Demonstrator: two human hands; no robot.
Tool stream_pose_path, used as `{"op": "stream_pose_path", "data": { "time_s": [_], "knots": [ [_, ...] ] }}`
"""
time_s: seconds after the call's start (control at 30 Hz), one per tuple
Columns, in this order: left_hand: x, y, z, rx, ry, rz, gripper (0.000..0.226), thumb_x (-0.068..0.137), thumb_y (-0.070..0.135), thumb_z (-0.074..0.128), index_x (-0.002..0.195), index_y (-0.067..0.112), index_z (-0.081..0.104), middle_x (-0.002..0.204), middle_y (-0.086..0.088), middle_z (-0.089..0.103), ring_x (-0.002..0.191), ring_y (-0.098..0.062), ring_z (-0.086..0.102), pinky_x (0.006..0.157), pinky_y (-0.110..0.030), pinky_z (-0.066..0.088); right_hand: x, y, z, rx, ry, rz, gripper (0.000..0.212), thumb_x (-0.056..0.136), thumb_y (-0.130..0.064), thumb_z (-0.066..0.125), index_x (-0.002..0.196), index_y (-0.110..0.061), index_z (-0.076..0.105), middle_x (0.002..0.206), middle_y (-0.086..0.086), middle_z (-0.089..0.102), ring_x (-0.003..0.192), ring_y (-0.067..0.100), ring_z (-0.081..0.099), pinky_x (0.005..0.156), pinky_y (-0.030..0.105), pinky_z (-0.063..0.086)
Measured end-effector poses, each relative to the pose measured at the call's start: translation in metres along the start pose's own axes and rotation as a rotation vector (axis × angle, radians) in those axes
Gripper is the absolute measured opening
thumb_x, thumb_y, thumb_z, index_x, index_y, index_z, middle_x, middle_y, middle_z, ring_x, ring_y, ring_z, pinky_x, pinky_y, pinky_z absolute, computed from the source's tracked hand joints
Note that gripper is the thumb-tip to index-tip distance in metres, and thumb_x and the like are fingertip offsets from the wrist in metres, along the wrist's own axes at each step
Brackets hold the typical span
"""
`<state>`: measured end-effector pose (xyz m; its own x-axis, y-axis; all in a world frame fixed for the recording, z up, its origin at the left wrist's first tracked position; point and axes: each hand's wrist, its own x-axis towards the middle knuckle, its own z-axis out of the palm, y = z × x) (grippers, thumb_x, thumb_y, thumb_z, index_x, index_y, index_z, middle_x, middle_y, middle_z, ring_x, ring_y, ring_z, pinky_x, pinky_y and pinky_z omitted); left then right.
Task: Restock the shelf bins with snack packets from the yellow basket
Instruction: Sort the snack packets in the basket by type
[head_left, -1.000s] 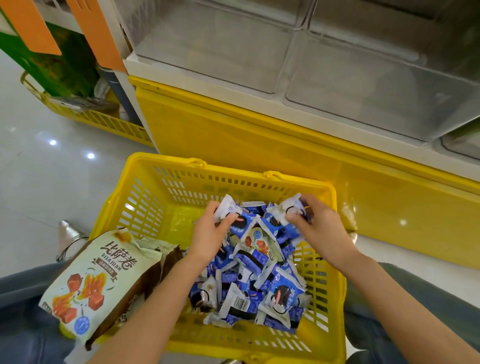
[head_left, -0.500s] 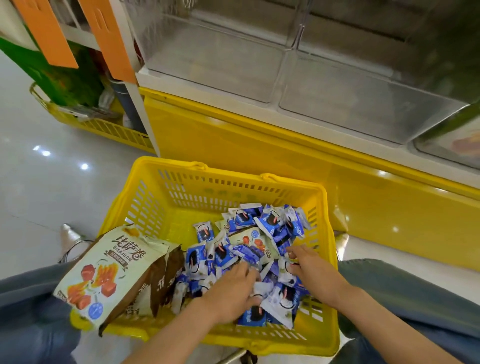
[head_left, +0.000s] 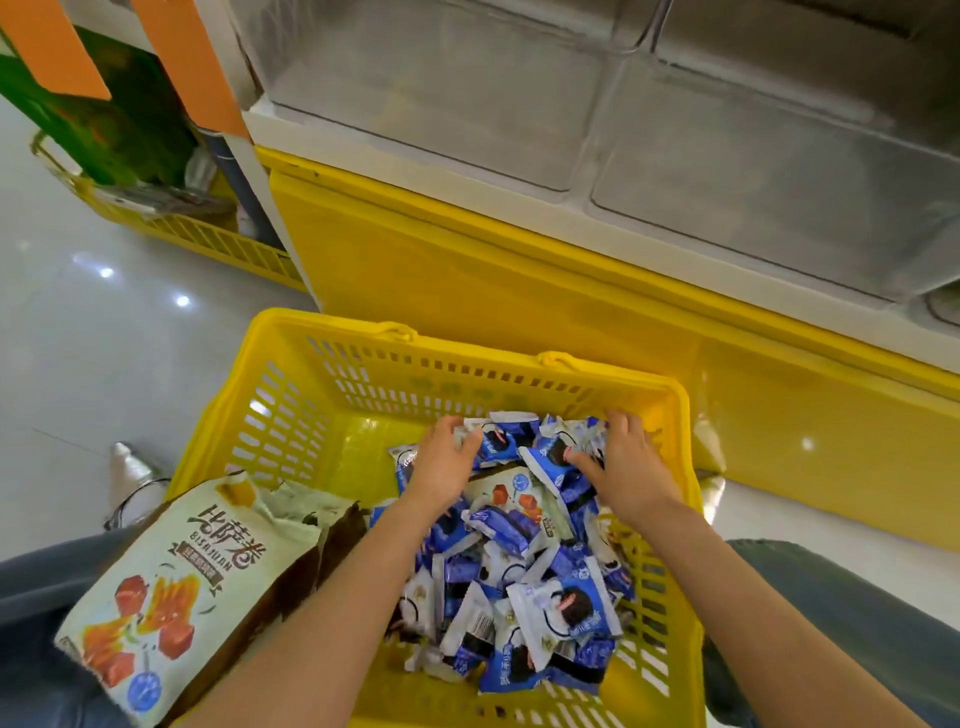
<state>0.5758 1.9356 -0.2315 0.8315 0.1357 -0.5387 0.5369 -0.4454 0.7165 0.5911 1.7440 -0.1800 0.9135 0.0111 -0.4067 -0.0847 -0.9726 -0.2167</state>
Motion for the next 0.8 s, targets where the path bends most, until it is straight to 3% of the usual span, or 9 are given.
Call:
{"op": "stream_pose_path", "data": {
  "time_s": [0.17, 0.33, 0.47, 0.57, 0.7, 0.8],
  "knots": [
    [0.028, -0.009, 0.013, -0.003, -0.181, -0.156, 0.049, 0.097, 0.033, 0.044, 0.135, 0.002, 0.039, 0.140, -0.016, 0.043, 0.125, -0.028, 0.043, 0.096, -0.031, 0.035, 0.017, 0.005, 0.002, 0.054, -0.085, 0.028, 0.058, 0.090, -0.025, 0.061, 0.137, -0.007, 0.032, 0.137, 0.014, 0.040, 0.122, 0.031, 0.046, 0.093, 0.035, 0.042],
    [0.040, -0.005, 0.024, -0.197, -0.071, -0.316, 0.074, 0.087, 0.041, 0.060, 0.141, 0.000, 0.028, 0.146, -0.014, 0.035, 0.132, -0.030, 0.036, 0.103, -0.038, 0.032, 0.020, 0.012, 0.002, 0.072, -0.096, 0.002, 0.057, 0.089, -0.018, 0.062, 0.138, -0.011, 0.033, 0.135, 0.013, 0.041, 0.119, 0.031, 0.049, 0.091, 0.035, 0.043],
    [0.042, -0.001, 0.027, -0.265, -0.099, -0.433, 0.069, 0.077, 0.040, 0.072, 0.129, 0.007, 0.040, 0.124, -0.009, 0.052, 0.127, -0.032, 0.041, 0.088, -0.038, 0.036, 0.013, 0.014, 0.003, 0.113, -0.015, -0.046, 0.052, 0.088, -0.014, 0.061, 0.135, -0.013, 0.037, 0.130, 0.011, 0.045, 0.112, 0.028, 0.052, 0.083, 0.031, 0.044],
    [0.043, -0.002, 0.028, -0.322, -0.091, -0.416, 0.081, 0.075, 0.032, 0.076, 0.137, 0.005, 0.032, 0.140, -0.012, 0.042, 0.126, -0.030, 0.042, 0.086, -0.034, 0.037, 0.004, 0.015, 0.001, 0.152, 0.066, -0.103, 0.051, 0.088, -0.015, 0.061, 0.135, -0.016, 0.039, 0.131, 0.006, 0.045, 0.110, 0.023, 0.052, 0.081, 0.029, 0.044],
    [0.037, -0.006, 0.030, -0.342, 0.001, -0.311, 0.077, 0.074, 0.019, 0.078, 0.133, 0.006, 0.031, 0.134, -0.016, 0.046, 0.119, -0.032, 0.048, 0.098, -0.040, 0.042, -0.010, 0.014, -0.008, 0.279, 0.143, -0.168, 0.051, 0.087, -0.025, 0.063, 0.133, -0.024, 0.040, 0.129, -0.002, 0.049, 0.092, 0.011, 0.054, 0.073, 0.022, 0.043],
    [0.027, -0.005, 0.024, -0.393, 0.081, -0.253, 0.081, 0.074, 0.014, 0.077, 0.138, 0.007, 0.027, 0.133, -0.014, 0.044, 0.107, -0.022, 0.047, 0.092, -0.033, 0.043, -0.025, 0.011, -0.019, 0.442, 0.150, -0.176, 0.054, 0.084, -0.028, 0.067, 0.131, -0.027, 0.041, 0.122, -0.005, 0.055, 0.094, 0.010, 0.059, 0.080, 0.029, 0.052]
  ]
}}
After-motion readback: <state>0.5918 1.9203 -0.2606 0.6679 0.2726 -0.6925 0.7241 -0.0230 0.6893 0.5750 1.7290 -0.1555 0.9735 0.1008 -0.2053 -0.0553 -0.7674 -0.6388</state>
